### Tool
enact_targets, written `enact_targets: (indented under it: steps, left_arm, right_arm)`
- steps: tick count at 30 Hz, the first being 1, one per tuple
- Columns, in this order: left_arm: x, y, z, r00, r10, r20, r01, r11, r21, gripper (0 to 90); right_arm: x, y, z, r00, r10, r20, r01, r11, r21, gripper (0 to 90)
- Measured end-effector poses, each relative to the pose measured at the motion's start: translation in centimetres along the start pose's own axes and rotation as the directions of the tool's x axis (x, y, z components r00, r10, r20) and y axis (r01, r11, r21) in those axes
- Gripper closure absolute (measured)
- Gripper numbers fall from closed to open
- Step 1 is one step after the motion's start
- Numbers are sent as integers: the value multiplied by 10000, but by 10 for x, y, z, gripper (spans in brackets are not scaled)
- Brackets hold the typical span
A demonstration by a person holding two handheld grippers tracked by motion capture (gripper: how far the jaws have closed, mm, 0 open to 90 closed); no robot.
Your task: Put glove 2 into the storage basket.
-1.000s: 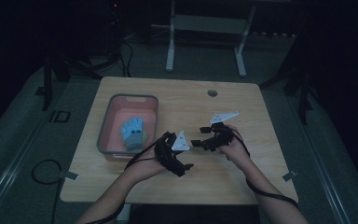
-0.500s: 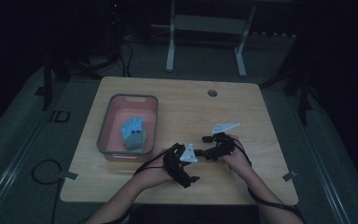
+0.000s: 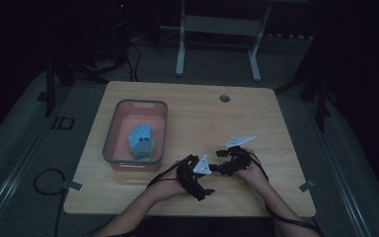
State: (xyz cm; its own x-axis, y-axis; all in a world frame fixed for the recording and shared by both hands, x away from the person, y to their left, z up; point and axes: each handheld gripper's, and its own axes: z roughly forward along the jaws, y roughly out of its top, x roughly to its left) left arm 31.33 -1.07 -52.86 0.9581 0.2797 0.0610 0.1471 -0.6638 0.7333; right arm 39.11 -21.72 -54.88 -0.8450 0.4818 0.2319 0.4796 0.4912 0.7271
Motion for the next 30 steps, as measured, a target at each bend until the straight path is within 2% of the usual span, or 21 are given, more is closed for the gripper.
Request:
enact_targets:
  steps: [2,7,13,15,21,26,30]
  left_arm:
    - [-2,1,4,9998,201,23,-201,9997,165,74]
    - [-4,1,9,9997,175,153,-175,9998,-5,74]
    - [-6,2,14,9982,403,452,-407,9992,65,74]
    - [-6,2,16,9981,445,433,-449,9990,81,74]
    - [-6,1,19,9981,413,464,-412,9991,-23,74]
    - [-7,3,21,9975,447,550,-439,9989,-147,74]
    - [-8,3,22,9973,513,528,-502,9985,-218,75]
  right_arm:
    - [-1,-4,-2,9998,-121,-171,122,9999,31,167]
    - [-2,-11,-5,9998,-88,-162,91,9998,184,167]
    - [-4,-20,-11,9981,-511,-339,522,9980,346,166]
    - [-6,-24,-13,9985,-468,-292,480,9980,421,166]
    - [-9,-30,-21,9985,-477,-270,484,9985,242,166]
    - [-7,-34,-27,9942,-1026,-318,1024,9947,-49,165]
    - [-5,-36,-30,9912,-1255,-416,1247,9920,-199,164]
